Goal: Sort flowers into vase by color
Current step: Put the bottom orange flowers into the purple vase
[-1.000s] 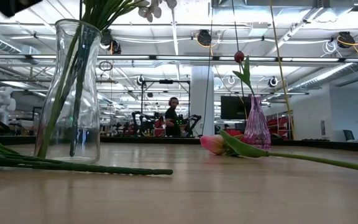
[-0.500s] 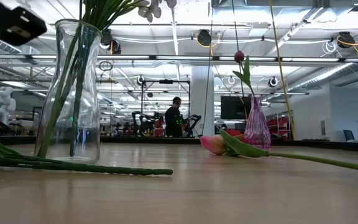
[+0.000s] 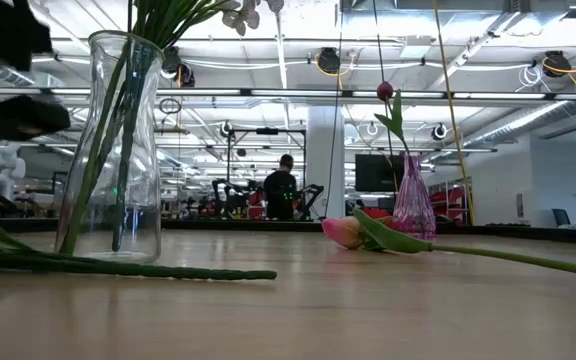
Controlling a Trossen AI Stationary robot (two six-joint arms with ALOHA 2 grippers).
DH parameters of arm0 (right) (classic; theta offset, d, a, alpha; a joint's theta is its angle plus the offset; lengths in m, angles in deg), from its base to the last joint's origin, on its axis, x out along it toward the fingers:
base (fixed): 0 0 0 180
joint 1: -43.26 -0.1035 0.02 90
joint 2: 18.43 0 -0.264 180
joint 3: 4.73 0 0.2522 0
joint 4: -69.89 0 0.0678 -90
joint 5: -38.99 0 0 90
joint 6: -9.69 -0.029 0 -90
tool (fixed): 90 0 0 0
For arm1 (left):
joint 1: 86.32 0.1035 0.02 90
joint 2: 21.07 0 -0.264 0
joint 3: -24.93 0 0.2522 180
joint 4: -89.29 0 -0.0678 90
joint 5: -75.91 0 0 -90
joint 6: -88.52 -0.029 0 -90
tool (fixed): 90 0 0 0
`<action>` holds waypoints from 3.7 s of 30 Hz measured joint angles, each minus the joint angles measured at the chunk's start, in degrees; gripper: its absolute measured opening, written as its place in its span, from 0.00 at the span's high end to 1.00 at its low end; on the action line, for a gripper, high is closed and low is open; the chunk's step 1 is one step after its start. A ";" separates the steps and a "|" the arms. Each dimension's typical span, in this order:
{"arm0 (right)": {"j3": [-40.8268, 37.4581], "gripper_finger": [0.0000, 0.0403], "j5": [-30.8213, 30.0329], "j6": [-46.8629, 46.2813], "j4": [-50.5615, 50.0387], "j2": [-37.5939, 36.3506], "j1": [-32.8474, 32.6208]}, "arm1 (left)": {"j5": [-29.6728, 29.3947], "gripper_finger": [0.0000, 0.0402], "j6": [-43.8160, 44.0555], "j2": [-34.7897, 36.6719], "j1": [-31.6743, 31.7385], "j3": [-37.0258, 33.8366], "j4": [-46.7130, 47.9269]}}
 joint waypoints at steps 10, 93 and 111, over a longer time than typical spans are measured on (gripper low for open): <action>0.00 0.52 2.92 0.00 -1.60 0.02 0.00 | 4.33 0.81 -7.60 -2.57 3.32 0.39 7.43; -1.22 0.85 7.25 102.93 27.77 2.51 42.98 | 34.32 1.00 -19.19 12.96 78.82 40.80 26.30; 1.64 0.85 11.86 119.61 39.80 13.05 41.87 | 39.50 1.00 -14.36 10.61 78.82 40.76 26.34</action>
